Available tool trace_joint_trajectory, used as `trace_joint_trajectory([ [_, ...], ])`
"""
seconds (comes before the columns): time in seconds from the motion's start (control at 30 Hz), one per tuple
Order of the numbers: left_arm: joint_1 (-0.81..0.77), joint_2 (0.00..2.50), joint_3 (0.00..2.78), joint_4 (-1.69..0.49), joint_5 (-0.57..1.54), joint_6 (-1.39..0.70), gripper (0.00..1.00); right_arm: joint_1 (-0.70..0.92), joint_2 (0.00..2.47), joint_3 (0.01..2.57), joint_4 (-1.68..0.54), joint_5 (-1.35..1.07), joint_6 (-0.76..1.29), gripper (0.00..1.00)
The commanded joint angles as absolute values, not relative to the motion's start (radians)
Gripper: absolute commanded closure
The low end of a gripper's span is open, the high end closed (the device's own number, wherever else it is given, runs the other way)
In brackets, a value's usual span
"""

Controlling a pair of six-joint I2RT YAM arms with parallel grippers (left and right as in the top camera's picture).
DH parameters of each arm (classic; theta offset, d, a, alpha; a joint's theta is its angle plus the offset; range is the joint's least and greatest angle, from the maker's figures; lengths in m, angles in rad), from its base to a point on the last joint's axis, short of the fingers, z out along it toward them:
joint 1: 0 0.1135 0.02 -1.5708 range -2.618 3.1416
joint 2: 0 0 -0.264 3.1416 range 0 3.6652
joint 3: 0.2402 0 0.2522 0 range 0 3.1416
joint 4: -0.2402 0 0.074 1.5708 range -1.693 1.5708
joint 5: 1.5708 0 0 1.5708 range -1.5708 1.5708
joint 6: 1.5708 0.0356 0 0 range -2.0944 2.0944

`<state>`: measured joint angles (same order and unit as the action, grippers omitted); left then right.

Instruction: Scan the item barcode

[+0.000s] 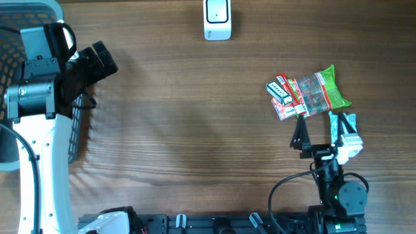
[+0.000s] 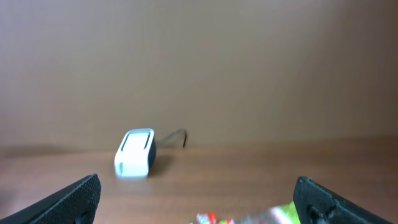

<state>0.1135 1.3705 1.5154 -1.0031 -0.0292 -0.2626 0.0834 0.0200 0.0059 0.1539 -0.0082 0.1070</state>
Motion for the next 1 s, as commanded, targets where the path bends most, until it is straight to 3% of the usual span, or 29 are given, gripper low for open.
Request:
trace_joint_trajectory([
  [0.0, 0.117, 1.364, 1.525, -1.001, -0.035, -0.242, 0.0, 0.078, 0.003, 0.005, 0.084, -0.054, 0.102, 0.0],
  [0.1, 0.117, 1.364, 1.525, -1.001, -0.035, -0.242, 0.0, 0.078, 0.003, 0.004, 0.0, -0.054, 0.081, 0.0],
  [0.97, 0.115, 1.364, 1.525, -1.002, -0.036, -0.242, 0.0, 0.078, 0.004, 0.005, 0.002, -0.054, 0.081, 0.0],
])
